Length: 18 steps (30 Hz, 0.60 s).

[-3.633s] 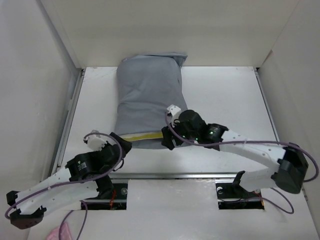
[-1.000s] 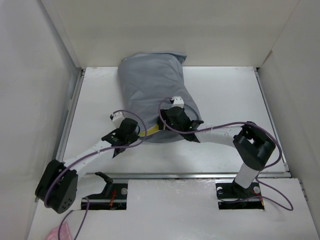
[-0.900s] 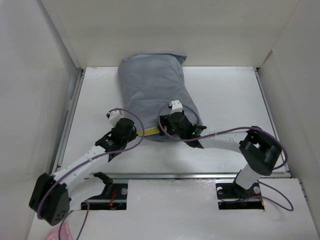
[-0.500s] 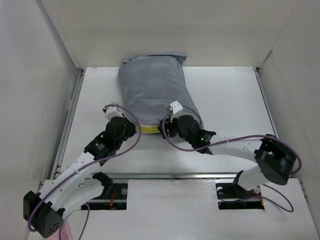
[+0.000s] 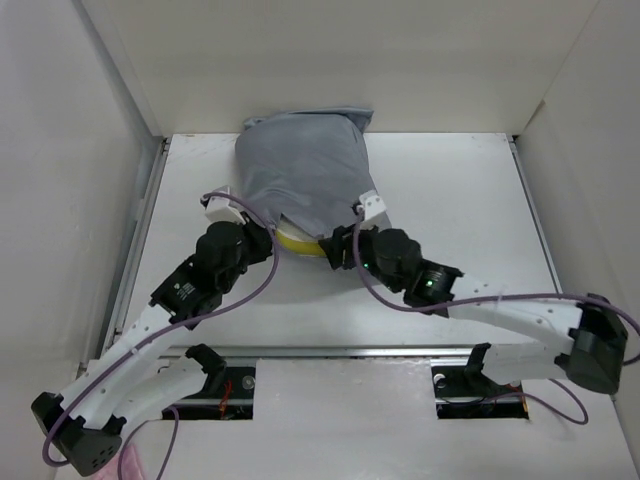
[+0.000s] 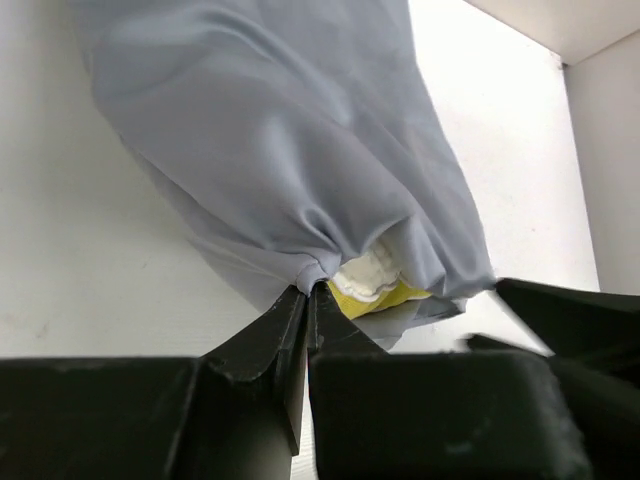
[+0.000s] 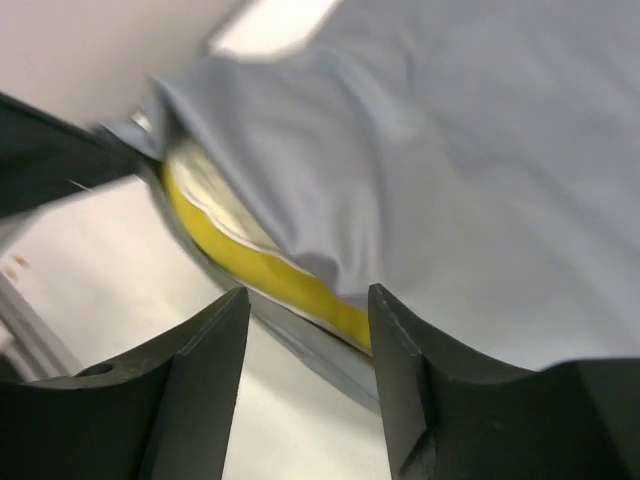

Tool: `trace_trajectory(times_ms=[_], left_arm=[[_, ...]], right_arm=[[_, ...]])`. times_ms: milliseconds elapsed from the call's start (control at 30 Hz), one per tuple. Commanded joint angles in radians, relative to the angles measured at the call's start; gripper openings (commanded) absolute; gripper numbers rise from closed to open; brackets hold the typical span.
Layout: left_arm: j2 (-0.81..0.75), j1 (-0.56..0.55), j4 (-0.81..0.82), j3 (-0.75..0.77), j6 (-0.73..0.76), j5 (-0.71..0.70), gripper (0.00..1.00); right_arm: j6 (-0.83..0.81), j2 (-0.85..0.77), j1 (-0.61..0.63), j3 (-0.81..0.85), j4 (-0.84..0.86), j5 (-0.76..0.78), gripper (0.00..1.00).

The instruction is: Put the pillow into the pillowcase

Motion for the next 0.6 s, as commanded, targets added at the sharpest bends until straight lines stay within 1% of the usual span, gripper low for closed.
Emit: trace_trajectory(times_ms=[0,33,100,133,200,267,300,367,400,467,500,533,567], left_arm=[[-0.027,-0.008,0.050,0.083,0.058,0.033,0.00],[-0.027,-0.008,0.061,0.100,0.058,0.043,0.00],[-0.027,-0.008,0.061,0.114,0.072,0.053,0.00],[-0.027,-0.008,0.076,0.114,0.072,0.066,0.00],[-0.027,-0.008,0.098,0.114,0.083,0.106,0.00],[-0.036,-0.008,0.119,0.123,0.092,0.116,0.00],[-0.036,-0.008,0.119,0.123,0.092,0.125,0.00],[-0.036,-0.008,0.119,0.149,0.101,0.134,0.00],[-0.036,-0.008,0.130,0.149,0.101,0.154,0.00],[-0.036,-0.008,0.139,0.161,0.113,0.175,0.00],[-0.036,-0.008,0.139,0.173,0.113,0.186,0.00],[-0.036,-0.008,0.139,0.183,0.113,0.195,0.00],[-0.036,-0.008,0.139,0.183,0.122,0.207,0.00]], right_arm=[[-0.016,-0.125,0.005,0.019,-0.067,-0.041,0.56],[-0.016,-0.138,0.005,0.019,-0.089,-0.069,0.48],[-0.016,-0.129,0.005,0.019,-0.099,-0.147,0.39],[-0.004,-0.118,0.005,0.031,-0.099,-0.162,0.29],[-0.004,-0.068,0.005,0.046,-0.085,-0.162,0.24],[-0.004,-0.029,0.005,0.088,-0.074,-0.162,0.13],[-0.004,0.007,0.005,0.100,-0.074,-0.162,0.12],[-0.004,0.046,0.005,0.130,-0.051,-0.162,0.12],[-0.016,0.090,0.005,0.141,-0.029,-0.162,0.12],[-0.016,0.143,0.005,0.176,-0.028,-0.146,0.12],[-0.016,0.202,0.005,0.222,-0.028,-0.118,0.12],[0.011,0.233,0.005,0.245,-0.018,-0.077,0.09],[0.035,0.264,0.005,0.268,-0.018,0.057,0.08]])
